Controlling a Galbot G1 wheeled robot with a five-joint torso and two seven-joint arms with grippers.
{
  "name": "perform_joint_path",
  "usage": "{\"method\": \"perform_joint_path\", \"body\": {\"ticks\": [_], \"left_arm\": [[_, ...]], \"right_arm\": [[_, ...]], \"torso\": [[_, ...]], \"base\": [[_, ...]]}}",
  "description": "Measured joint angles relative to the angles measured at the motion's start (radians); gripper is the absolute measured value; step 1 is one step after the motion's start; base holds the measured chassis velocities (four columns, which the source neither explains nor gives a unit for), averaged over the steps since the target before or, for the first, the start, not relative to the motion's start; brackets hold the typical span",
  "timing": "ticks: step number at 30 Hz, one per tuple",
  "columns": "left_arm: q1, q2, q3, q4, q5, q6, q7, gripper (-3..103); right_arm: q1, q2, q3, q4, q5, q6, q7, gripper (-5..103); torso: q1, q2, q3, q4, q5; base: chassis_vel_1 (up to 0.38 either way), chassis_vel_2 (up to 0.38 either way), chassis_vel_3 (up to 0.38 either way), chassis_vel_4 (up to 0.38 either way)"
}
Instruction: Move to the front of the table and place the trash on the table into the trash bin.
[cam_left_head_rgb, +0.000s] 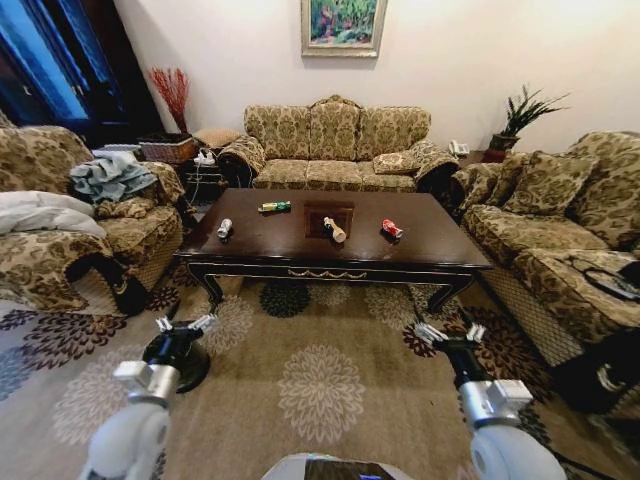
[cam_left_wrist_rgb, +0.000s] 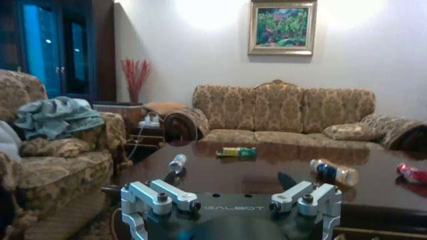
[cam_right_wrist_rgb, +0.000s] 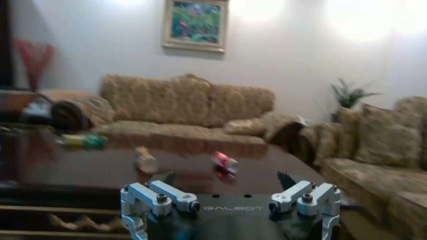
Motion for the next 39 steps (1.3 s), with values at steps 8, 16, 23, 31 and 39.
{"method": "perform_joint_path", "body": {"ticks": [8, 16, 23, 31, 39], "left_arm": [[-0.043, -0.015, 0.117, 0.074, 0.169, -0.061, -0.029, 100], [-0.104, 0.036, 0.111, 0.089, 0.114, -0.020, 0.032, 100], [-0.140, 0.067, 0.072, 0.097, 0.018, 0.055, 0.067, 100], [-0.091, 0.046, 0.041, -0.020, -0.045, 0.111, 0.065, 100], [-0.109, 0.069, 0.036, 0.013, -0.048, 0.095, 0.078, 100]], "right_arm": [[-0.046, -0.016, 0.124, -0.048, 0.122, 0.041, 0.011, 100], [-0.029, -0.007, 0.068, 0.012, 0.105, 0.000, -0.014, 100], [0.010, 0.013, 0.011, 0.051, 0.056, -0.017, -0.024, 100], [-0.026, 0.051, 0.035, 0.143, 0.011, -0.066, -0.053, 100], [-0.005, 0.084, 0.030, 0.149, -0.032, -0.106, -0.057, 100]], "torso": [[0.000, 0.000, 0.000, -0.0007, -0.0005], [0.000, 0.000, 0.000, 0.0001, -0.0004], [0.000, 0.000, 0.000, 0.0002, -0.0006], [0.000, 0.000, 0.000, 0.0001, -0.0007], [0.000, 0.000, 0.000, 0.0000, -0.0007]], "base": [[0.000, 0.000, 0.000, 0.000], [0.000, 0.000, 0.000, 0.000], [0.000, 0.000, 0.000, 0.000], [0.000, 0.000, 0.000, 0.000], [0.000, 0.000, 0.000, 0.000]]}}
